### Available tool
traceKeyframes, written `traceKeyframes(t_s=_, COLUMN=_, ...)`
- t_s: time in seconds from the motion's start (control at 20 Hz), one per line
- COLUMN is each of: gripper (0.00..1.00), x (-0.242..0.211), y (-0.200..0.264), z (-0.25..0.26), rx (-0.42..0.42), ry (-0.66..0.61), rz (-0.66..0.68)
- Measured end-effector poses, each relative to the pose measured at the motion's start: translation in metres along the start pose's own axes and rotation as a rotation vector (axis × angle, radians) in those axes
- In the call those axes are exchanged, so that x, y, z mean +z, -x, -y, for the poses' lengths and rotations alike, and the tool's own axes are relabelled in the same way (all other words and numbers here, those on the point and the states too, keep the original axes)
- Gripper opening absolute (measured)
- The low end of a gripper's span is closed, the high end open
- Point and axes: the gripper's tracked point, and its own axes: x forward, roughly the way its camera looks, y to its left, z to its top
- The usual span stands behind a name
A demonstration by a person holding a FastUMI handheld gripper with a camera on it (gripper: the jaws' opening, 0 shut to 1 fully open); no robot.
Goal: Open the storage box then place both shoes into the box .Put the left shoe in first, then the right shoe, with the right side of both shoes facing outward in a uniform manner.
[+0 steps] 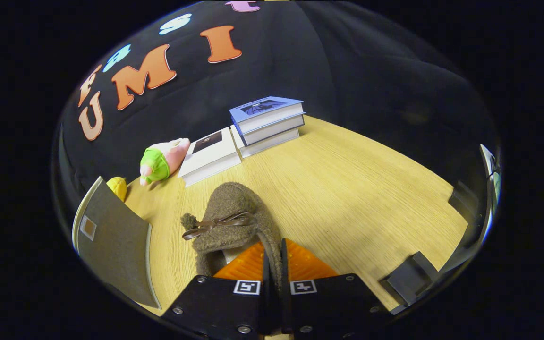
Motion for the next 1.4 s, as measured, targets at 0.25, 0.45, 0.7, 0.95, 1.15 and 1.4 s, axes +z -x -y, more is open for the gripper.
traceKeyframes(t_s=0.25, gripper=0.05, x=0.015, y=0.025, z=-0.019, rx=0.036, ry=-0.015, rz=0.044)
traceKeyframes(t_s=0.45, gripper=0.05, x=0.038, y=0.047, z=-0.047, rx=0.063, ry=-0.001, rz=0.101)
traceKeyframes(t_s=0.7, gripper=0.05, x=0.059, y=0.076, z=-0.093, rx=0.106, ry=0.025, rz=0.151)
traceKeyframes(t_s=0.95, gripper=0.05, x=0.075, y=0.109, z=-0.152, rx=0.173, ry=0.042, rz=0.197)
traceKeyframes(t_s=1.15, gripper=0.05, x=0.080, y=0.132, z=-0.190, rx=0.200, ry=0.091, rz=0.236)
traceKeyframes(t_s=1.4, gripper=0.05, x=0.072, y=0.144, z=-0.244, rx=0.257, ry=0.129, rz=0.231)
